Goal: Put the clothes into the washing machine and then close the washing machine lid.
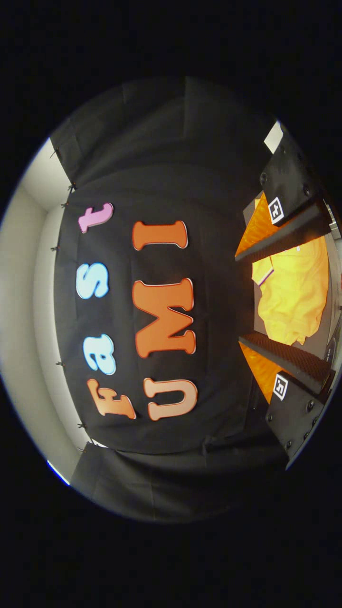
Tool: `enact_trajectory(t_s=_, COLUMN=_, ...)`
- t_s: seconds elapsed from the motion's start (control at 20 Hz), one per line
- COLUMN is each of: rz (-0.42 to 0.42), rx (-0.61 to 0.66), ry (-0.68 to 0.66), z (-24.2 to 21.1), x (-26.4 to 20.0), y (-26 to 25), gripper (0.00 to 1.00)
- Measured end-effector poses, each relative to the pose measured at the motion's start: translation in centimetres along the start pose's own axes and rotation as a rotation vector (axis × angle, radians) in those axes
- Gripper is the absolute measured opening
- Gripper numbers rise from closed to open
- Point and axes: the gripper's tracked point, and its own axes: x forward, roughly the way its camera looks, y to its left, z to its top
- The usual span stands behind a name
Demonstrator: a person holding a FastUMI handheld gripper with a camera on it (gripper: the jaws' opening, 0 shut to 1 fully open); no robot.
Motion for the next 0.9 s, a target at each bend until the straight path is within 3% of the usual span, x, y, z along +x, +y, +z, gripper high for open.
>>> enact_trajectory(t_s=0.35, rz=-0.111, rx=-0.022, ry=0.379, z=-10.1, x=7.1, y=-5.6, gripper=0.99)
enact_trajectory(t_s=0.7, rz=-0.193, rx=-0.030, ry=0.453, z=-13.5, x=9.0, y=-9.2, gripper=0.99)
enact_trajectory(t_s=0.9, rz=-0.178, rx=0.029, ry=0.522, z=-16.0, x=10.4, y=-9.9, gripper=0.99)
